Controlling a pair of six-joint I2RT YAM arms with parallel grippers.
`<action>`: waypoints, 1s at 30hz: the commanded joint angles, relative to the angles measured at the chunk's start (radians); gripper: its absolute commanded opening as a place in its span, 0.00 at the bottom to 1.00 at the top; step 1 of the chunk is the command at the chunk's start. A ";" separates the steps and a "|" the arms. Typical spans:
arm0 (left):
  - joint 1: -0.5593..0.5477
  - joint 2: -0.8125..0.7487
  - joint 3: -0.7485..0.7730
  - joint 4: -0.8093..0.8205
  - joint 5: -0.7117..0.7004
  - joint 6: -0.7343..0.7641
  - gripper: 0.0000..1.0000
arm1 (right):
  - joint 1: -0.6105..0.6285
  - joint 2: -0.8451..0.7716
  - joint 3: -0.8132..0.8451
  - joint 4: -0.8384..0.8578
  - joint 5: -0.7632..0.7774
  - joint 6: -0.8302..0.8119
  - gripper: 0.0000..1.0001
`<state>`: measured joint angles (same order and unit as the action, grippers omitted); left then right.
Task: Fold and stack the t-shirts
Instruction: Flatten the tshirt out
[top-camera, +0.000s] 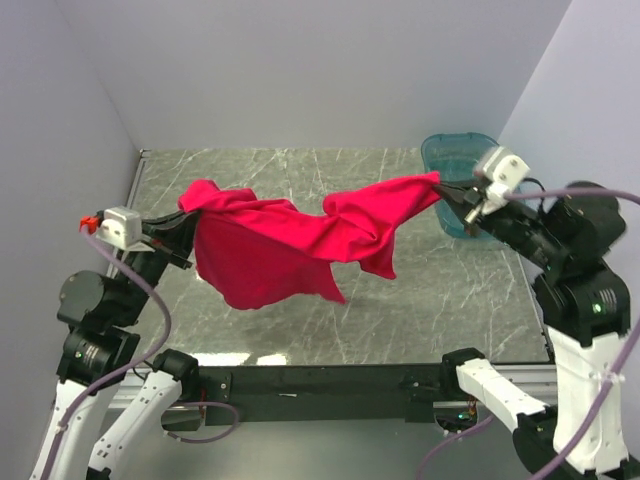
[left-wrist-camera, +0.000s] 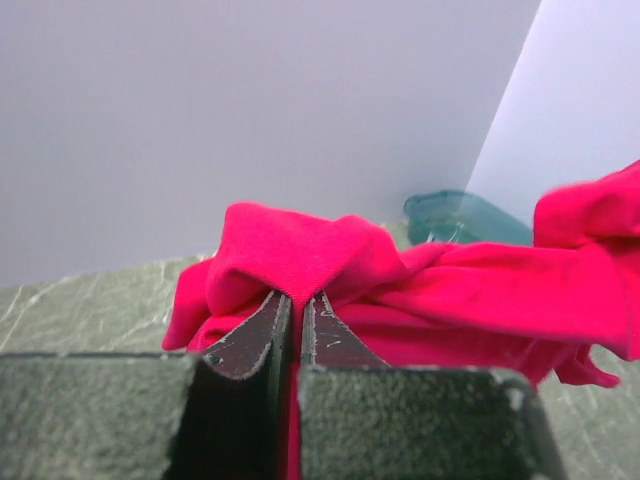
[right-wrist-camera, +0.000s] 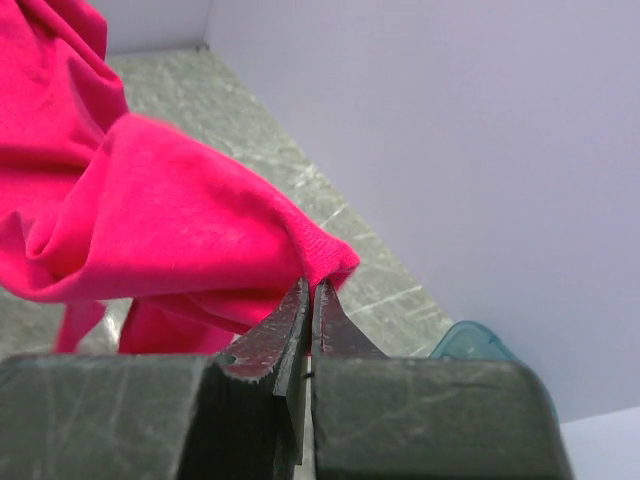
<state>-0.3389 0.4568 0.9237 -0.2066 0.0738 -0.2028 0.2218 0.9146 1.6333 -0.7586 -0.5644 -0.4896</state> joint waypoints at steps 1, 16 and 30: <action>0.005 -0.007 0.086 0.019 0.030 -0.044 0.01 | -0.030 -0.065 0.048 0.019 -0.044 0.048 0.00; 0.005 0.219 -0.123 -0.112 -0.132 -0.233 0.58 | -0.084 -0.010 -0.492 0.196 0.278 0.075 0.49; 0.006 0.238 -0.245 -0.221 -0.100 -0.467 0.99 | -0.072 0.085 -0.719 -0.150 -0.341 -0.347 0.78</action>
<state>-0.3355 0.6502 0.7532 -0.3985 -0.0917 -0.5411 0.1131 0.9333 0.9318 -0.7921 -0.7403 -0.6746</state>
